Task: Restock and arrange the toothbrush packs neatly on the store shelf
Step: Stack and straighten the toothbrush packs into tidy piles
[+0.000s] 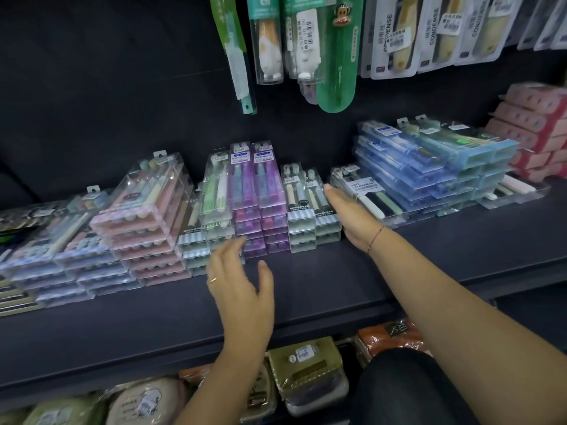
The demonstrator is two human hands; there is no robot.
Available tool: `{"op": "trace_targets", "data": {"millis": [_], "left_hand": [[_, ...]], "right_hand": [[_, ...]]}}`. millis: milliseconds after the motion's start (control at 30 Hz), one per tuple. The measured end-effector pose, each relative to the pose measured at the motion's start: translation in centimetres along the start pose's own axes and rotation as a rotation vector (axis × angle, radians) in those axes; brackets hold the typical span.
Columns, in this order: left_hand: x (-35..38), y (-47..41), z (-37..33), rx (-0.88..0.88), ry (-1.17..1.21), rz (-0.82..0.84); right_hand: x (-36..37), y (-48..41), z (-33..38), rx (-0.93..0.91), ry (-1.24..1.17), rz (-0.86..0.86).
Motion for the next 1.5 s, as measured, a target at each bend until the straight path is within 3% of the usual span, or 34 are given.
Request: {"op": "trace_targets", "data": {"millis": [133,233,333,467,633,1033,1167,1300,1500], "left_hand": [[2.0,0.2,-0.9,0.329,-0.209,0.496],[3.4,-0.3,-0.7,0.315,-0.278,0.769],[3.9,-0.7,-0.5,0.234,-0.282,0.844],[3.8,-0.5,-0.8,0.210,-0.303,0.861],[3.9,-0.5,-0.9,0.209,-0.336,0.874],[4.1,-0.4,-1.0,0.205,-0.372,0.886],[3.2,-0.7,-0.6,0.124,-0.322,0.709],[1.9,-1.4,0.4,-0.088,-0.194,0.465],[2.2,-1.7,0.8,-0.137,-0.145,0.457]], "right_hand": [[-0.2,0.1,1.0,-0.139,0.132,-0.050],[-0.4,0.9,1.7,-0.239,0.254,0.017],[-1.3,1.4,0.9,-0.189,0.346,0.123],[-1.9,2.0,-1.3,-0.144,0.433,0.221],[-1.3,1.6,-1.9,-0.234,0.583,0.066],[-1.3,1.6,-1.6,-0.225,0.578,0.043],[-1.7,2.6,-1.2,-0.199,0.494,0.074],[-1.8,3.0,-1.3,-0.198,0.460,0.050],[-1.7,2.9,-1.3,-0.215,0.452,0.042]]}}
Point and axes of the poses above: each hand's wrist, its own y-axis away from the middle knuckle, its own x-axis out of the palm, z = x × y, the point moved 2 cm from there along -y, towards the middle knuckle, and after that the axes turned 1 degree about -x, right-handed, at the moved point
